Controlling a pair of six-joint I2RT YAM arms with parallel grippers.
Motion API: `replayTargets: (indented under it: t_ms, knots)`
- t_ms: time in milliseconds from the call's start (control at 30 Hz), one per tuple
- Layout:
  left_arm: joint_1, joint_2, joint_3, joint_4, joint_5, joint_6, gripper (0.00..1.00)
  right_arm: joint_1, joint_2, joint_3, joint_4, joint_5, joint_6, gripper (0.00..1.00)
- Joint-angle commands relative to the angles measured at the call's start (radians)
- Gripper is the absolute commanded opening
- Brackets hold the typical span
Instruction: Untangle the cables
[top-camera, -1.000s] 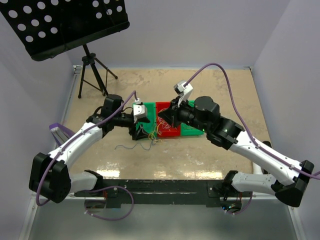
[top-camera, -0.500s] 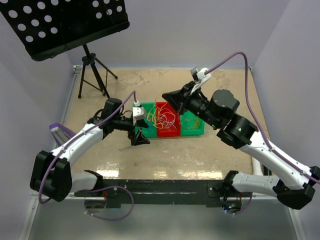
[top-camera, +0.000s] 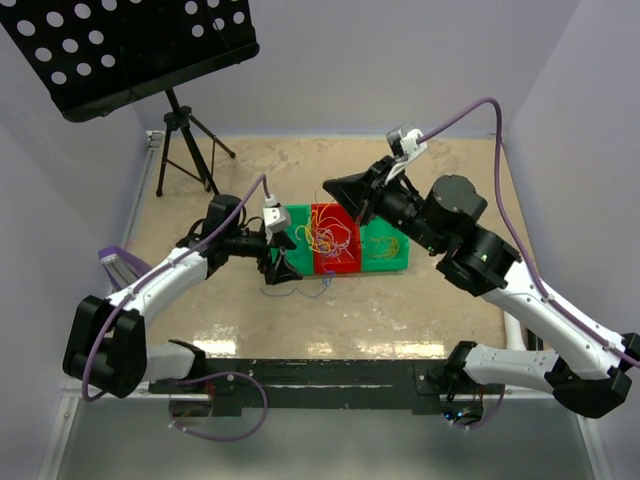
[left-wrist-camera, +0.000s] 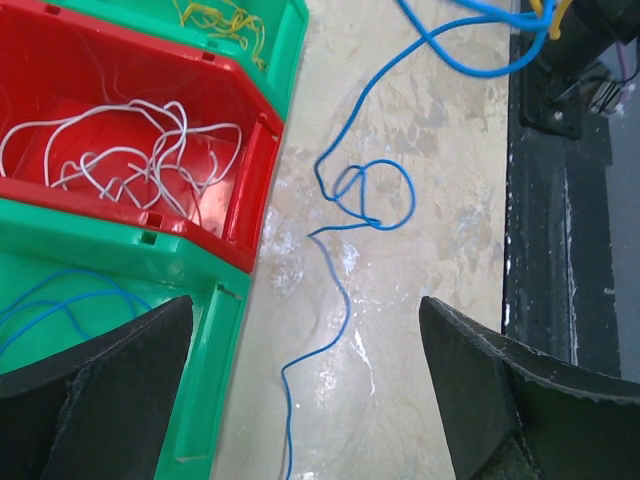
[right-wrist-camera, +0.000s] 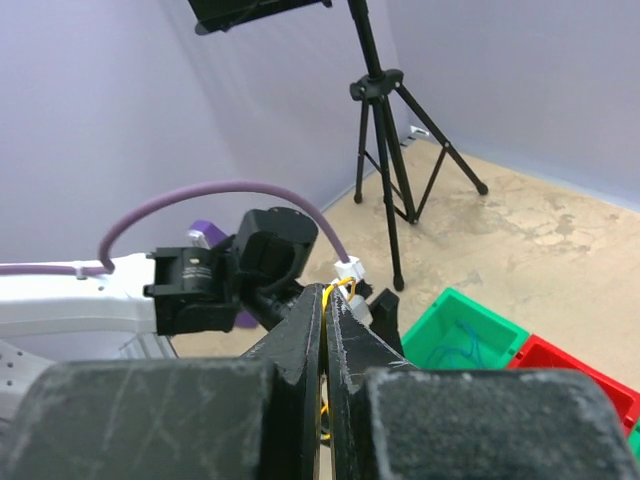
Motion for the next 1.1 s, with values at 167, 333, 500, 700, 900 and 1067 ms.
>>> replayTargets:
  t_ms: [167,333,500,700,900,1067]
  knots:
    - [0.01,0.048,0.013,0.313,0.286,-0.257,1.0,-0.001,0.007,0.094,0.083,-0.098,0.033,0.0]
    - [0.011,0.062,-0.003,0.482,0.342,-0.419,1.0,-0.001,0.011,0.105,0.101,-0.127,0.047,0.0]
    - [0.036,0.079,-0.055,0.749,0.348,-0.622,1.0,0.0,0.011,0.105,0.128,-0.167,0.066,0.0]
    - [0.037,0.122,-0.174,1.363,0.397,-1.047,0.98,-0.001,0.015,0.099,0.178,-0.195,0.084,0.0]
    - [0.037,0.21,-0.194,1.736,0.403,-1.328,0.89,0.0,0.03,0.099,0.209,-0.227,0.096,0.0]
    - [0.036,0.281,-0.173,2.063,0.423,-1.594,0.48,-0.003,0.034,0.105,0.213,-0.215,0.093,0.0]
